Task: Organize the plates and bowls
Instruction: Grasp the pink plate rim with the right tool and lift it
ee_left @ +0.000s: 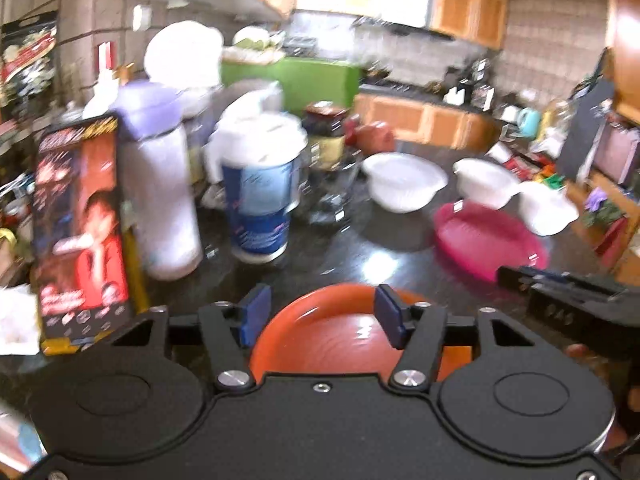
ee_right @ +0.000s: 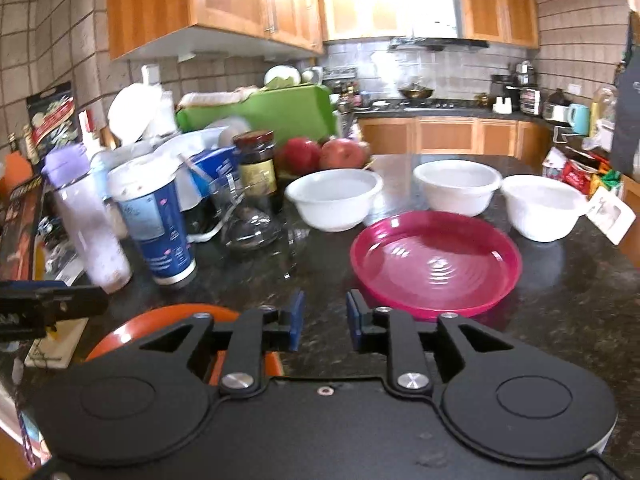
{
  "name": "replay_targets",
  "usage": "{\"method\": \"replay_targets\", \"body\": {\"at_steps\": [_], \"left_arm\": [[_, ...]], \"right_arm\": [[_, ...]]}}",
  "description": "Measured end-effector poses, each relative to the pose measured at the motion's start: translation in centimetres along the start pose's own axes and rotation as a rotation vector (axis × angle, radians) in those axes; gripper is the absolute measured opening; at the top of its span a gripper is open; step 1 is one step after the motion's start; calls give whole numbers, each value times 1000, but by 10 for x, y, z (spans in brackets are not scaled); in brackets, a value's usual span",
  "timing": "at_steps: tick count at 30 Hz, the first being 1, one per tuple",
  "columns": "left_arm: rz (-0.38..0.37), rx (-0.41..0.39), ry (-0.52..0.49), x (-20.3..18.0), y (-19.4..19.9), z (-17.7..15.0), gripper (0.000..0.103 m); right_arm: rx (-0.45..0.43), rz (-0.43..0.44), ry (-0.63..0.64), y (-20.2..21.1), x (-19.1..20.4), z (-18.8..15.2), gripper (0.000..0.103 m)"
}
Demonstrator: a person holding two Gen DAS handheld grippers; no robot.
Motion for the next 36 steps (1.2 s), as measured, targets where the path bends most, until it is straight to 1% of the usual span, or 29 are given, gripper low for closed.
{"method": "replay_targets", "body": {"at_steps": [1, 3, 4, 6, 10, 12, 15, 16, 21, 23, 24, 26, 27, 28, 29, 30, 31, 33, 35, 36], "left_arm": [[-17, -14, -7, -4, 1, 3, 74], [-34, -45, -24, -12, 1, 8, 75], [-40, -54, -30, -16, 0, 10, 75], [-53, -61, -37, -24, -4, 14, 75], [-74, -72, -43, -42, -13, 23, 74], [-65, -80, -50, -55, -16, 26, 72], [-42, -87, -51, -72, -23, 30, 65], [-37, -82, -51, -78, -25, 30, 64], [-47, -37, -31, -107, -47, 36, 63], [-31, -28, -13, -117, -56, 36, 63], [-4, -25, -3, -122, -63, 38, 63], [44, -10, 10, -130, -75, 40, 58], [52, 4, 11, -133, -80, 41, 56], [58, 27, 9, -138, -88, 42, 52], [64, 49, 9, -140, -92, 42, 43], [69, 74, 18, -142, -99, 43, 39], [66, 90, 30, -143, -104, 43, 39], [70, 123, 48, -144, -113, 42, 39], [97, 139, 69, -145, -119, 42, 39], [116, 141, 73, -146, -121, 42, 39]], "right_arm": [[-5, -12, -12, 2, -5, 1, 32], [-14, -35, -27, 3, -12, 2, 36], [-24, -51, -31, 4, -17, 2, 39], [-37, -82, -29, 6, -25, 2, 44], [-53, -122, -23, 8, -45, 6, 44], [-67, -131, -20, 8, -57, 9, 44], [-83, -131, -4, 9, -76, 15, 44], [-88, -129, 2, 10, -82, 17, 44], [-106, -90, 27, 10, -116, 29, 44], [-109, -75, 52, 5, -127, 34, 44], [-109, -72, 69, 2, -134, 36, 44], [-102, -69, 85, -3, -145, 39, 44], [-93, -60, 84, -5, -151, 41, 44], [-76, -42, 75, -10, -159, 43, 44], [-53, -16, 61, -15, -166, 46, 43], [-34, 10, 46, -20, -172, 48, 42], [-23, 36, 33, -25, -177, 51, 42], [-27, 48, 35, -32, -184, 53, 42], [-12, 44, 58, -43, -189, 56, 41], [-6, 50, 55, -48, -192, 57, 37]]}}
Point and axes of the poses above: each gripper's, at about its wrist camera, not at the fingertips, and y roughly against the way its jaws point, x to its left, z to its top, the point moved 3 cm from there along -y, roughly the way its jaws point, and after that the axes turned 1 degree about y, right-handed, at the moved point
